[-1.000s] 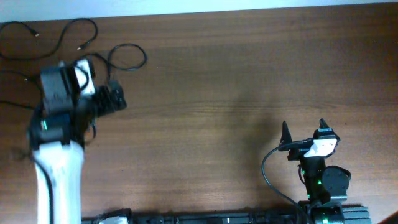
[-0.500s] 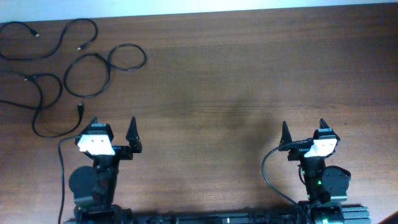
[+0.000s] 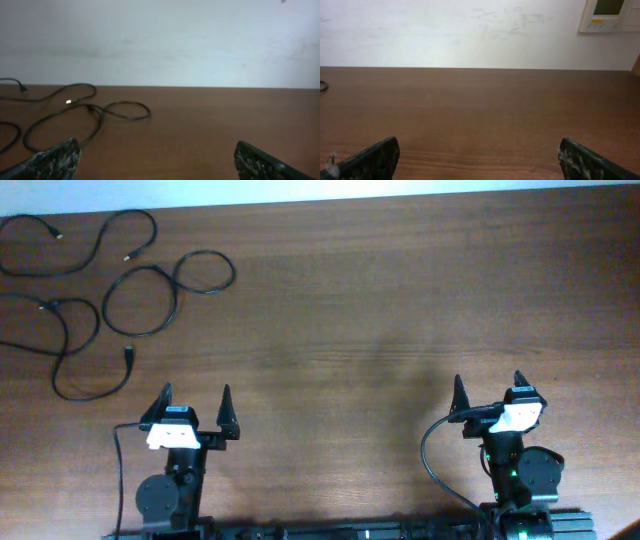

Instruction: Untangle cables

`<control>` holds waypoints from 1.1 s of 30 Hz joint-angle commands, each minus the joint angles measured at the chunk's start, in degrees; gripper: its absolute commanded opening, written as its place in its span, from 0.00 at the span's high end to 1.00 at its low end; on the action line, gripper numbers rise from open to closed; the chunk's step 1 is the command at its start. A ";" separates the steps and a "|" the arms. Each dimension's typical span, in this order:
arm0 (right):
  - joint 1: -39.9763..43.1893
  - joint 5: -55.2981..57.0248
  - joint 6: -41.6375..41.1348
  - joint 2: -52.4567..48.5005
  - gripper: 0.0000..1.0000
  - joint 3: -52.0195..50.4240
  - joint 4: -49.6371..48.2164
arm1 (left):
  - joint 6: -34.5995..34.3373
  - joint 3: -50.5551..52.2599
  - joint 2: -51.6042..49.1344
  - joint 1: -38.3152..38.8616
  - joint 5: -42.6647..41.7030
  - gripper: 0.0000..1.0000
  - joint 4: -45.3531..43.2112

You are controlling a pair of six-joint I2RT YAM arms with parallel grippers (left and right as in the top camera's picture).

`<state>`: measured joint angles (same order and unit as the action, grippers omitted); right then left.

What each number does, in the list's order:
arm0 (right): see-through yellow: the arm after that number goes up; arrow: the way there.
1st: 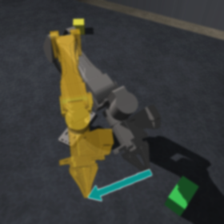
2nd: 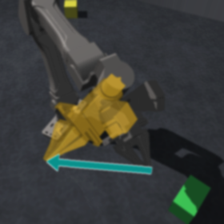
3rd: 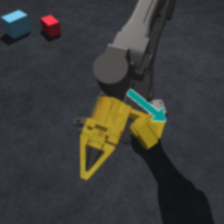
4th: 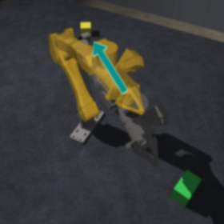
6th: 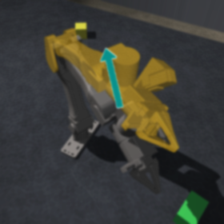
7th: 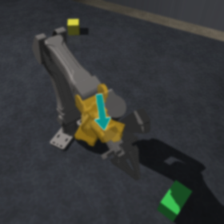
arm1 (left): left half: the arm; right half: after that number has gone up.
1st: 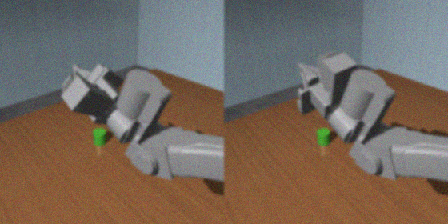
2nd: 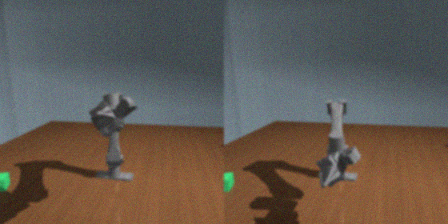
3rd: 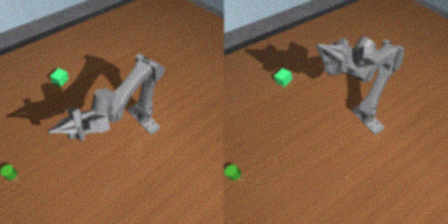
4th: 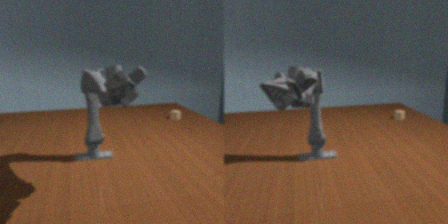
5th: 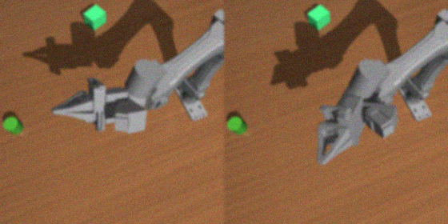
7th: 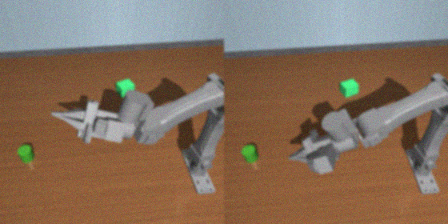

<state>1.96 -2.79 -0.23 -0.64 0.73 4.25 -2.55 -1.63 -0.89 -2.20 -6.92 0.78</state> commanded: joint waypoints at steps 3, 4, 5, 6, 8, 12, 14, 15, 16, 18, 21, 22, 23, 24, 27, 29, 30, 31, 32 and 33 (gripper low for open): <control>0.37 0.48 -0.48 0.44 0.01 -0.39 0.22 | 0.98 1.16 0.61 0.44 2.54 0.01 3.63; 0.37 0.48 -0.48 0.44 0.01 -0.39 0.22 | 2.21 1.16 0.61 0.92 3.34 0.01 3.82; 0.37 0.48 -0.48 0.44 0.01 -0.39 0.22 | 3.54 1.18 0.61 1.70 3.80 0.01 3.82; 0.37 0.48 -0.48 0.44 0.01 -0.39 0.22 | 3.50 1.18 0.61 2.73 5.44 0.01 4.02; 0.37 0.48 -0.50 0.44 0.01 -0.39 0.22 | 3.50 1.20 0.61 5.25 8.11 0.01 4.04; 0.37 0.48 -0.48 0.44 0.01 -0.39 0.22 | 2.86 1.20 0.61 4.76 11.93 0.01 3.78; 0.37 0.48 -0.48 0.44 0.01 -0.39 0.22 | -2.58 1.20 0.61 3.06 17.07 0.01 3.17; 0.37 0.48 -0.48 0.44 0.01 -0.39 0.22 | -1.68 1.20 0.61 2.64 16.76 0.01 3.21; 0.37 0.48 -0.48 0.44 0.01 -0.39 0.22 | 1.73 1.20 0.61 2.62 15.10 0.01 3.45; 0.37 0.48 -0.50 0.44 0.01 -0.39 0.22 | 4.57 1.16 0.61 2.62 14.27 0.01 3.78; 0.37 0.48 -0.50 0.44 0.01 -0.39 0.22 | 4.68 1.16 0.61 2.69 14.19 0.01 3.78; 0.37 0.48 -0.50 0.44 0.01 -0.39 0.22 | 6.67 1.16 0.61 2.93 13.29 0.01 3.82; 0.37 0.48 -0.50 0.44 0.01 -0.39 0.22 | 7.23 1.14 0.61 3.10 13.16 0.01 3.82; 0.37 0.48 -0.48 0.44 0.01 -0.39 0.22 | 7.43 1.16 0.61 3.26 13.18 0.01 3.82; 0.37 0.48 -0.48 0.44 0.01 -0.39 0.22 | 7.37 1.11 0.61 3.26 12.76 0.01 3.76; 0.37 0.48 -0.48 0.44 0.01 -0.39 0.22 | 7.39 1.09 0.59 3.26 12.31 0.01 3.72; 0.37 0.48 -0.50 0.44 0.01 -0.39 0.22 | 7.39 1.09 0.59 3.26 12.31 0.01 3.65; 0.37 0.48 -0.48 0.44 0.01 -0.39 0.22 | 7.39 1.09 0.59 3.26 12.31 0.01 3.63; 0.37 0.48 -0.48 0.44 0.01 -0.39 0.22 | 7.37 1.09 0.59 3.26 12.31 0.01 3.63; 0.37 0.48 -0.50 0.44 0.01 -0.39 0.22 | 7.37 1.09 0.59 3.26 12.31 0.01 3.63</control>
<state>1.96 -2.76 -0.23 -0.62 0.73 4.25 3.70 -0.84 -0.80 0.84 6.02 4.29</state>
